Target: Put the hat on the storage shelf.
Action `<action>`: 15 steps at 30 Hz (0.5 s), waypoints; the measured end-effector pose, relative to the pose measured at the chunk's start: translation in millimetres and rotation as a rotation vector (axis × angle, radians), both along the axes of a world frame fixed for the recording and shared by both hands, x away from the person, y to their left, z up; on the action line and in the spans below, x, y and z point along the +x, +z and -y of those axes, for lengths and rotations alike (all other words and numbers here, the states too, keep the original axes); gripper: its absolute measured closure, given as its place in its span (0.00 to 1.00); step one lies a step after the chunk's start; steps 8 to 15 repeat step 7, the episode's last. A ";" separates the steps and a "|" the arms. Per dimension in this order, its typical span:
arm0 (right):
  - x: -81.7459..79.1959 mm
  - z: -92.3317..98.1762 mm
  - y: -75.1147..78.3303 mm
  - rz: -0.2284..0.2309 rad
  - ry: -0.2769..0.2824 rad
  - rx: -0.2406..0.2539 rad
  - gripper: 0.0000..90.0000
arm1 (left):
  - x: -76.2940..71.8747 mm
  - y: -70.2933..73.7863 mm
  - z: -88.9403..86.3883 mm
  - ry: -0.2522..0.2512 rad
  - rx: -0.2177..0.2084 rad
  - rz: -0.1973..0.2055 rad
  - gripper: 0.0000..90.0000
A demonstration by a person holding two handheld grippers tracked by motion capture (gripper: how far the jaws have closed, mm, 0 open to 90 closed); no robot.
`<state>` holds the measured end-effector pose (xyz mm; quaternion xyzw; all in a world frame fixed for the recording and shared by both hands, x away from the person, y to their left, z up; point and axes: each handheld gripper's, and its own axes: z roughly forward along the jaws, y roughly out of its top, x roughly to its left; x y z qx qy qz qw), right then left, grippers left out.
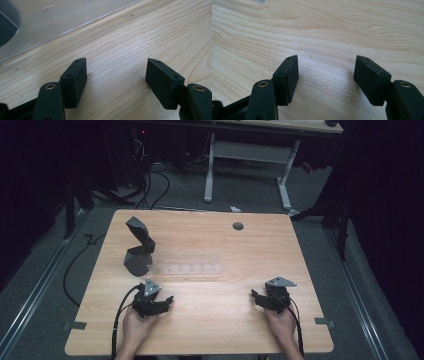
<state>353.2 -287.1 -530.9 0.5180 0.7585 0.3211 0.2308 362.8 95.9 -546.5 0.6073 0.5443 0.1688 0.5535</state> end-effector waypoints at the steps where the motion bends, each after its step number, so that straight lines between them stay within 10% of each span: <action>1: 0.0 0.0 0.0 0.000 0.000 0.000 0.41 | 0.0 0.0 0.0 0.000 0.000 0.000 0.38; 15: 0.0 0.0 0.0 0.000 0.001 0.000 0.41 | 0.0 0.0 0.0 -0.003 -0.001 -0.002 0.37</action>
